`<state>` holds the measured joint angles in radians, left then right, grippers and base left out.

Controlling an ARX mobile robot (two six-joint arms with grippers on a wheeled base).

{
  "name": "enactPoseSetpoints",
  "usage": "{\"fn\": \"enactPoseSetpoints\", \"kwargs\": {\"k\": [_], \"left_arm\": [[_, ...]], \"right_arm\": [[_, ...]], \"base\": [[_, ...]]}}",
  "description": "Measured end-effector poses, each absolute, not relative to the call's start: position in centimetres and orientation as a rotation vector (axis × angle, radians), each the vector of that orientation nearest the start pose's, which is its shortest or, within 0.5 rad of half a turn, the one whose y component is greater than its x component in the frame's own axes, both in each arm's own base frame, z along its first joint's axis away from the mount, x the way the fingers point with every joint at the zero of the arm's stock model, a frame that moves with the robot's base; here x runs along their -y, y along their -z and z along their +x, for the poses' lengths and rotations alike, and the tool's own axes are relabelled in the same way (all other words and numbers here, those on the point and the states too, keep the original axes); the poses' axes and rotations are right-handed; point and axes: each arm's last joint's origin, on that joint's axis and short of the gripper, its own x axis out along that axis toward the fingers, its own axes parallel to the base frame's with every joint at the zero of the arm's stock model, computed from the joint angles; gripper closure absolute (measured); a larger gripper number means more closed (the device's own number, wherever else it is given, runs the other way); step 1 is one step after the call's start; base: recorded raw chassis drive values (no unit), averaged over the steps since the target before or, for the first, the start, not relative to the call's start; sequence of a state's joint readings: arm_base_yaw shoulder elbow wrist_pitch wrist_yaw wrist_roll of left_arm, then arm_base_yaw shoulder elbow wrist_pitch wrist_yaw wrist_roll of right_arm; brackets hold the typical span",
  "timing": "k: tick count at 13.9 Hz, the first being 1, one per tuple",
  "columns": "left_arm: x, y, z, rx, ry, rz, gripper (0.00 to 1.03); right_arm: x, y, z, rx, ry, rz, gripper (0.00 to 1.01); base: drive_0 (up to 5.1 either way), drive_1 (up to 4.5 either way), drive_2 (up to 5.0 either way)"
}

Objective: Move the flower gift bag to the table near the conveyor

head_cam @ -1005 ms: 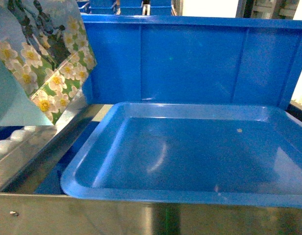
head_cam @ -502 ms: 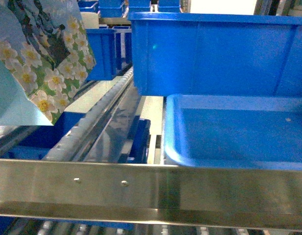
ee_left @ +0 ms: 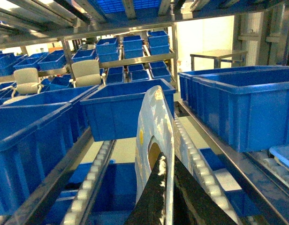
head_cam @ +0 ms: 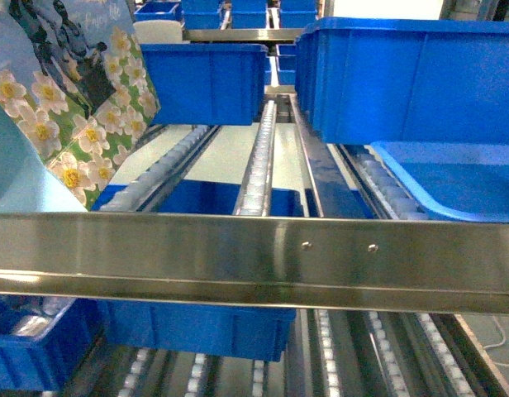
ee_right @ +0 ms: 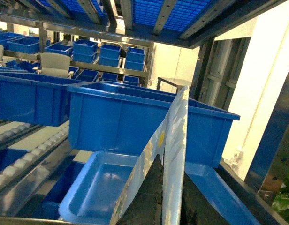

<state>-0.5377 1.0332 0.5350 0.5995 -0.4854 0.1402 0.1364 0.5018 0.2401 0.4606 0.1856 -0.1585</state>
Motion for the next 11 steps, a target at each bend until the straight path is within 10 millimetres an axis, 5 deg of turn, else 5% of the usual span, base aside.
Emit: {"fn": "enactPoseSetpoints", "kwargs": {"k": [11], "left_arm": [[10.18,-27.55,19.72,0.093,0.045,0.09,1.01]], "right_arm": [[-1.31,-24.41,13.45,0.194,0.064,-0.126,0.98]], "base": [[0.0,0.0,0.0]]}}
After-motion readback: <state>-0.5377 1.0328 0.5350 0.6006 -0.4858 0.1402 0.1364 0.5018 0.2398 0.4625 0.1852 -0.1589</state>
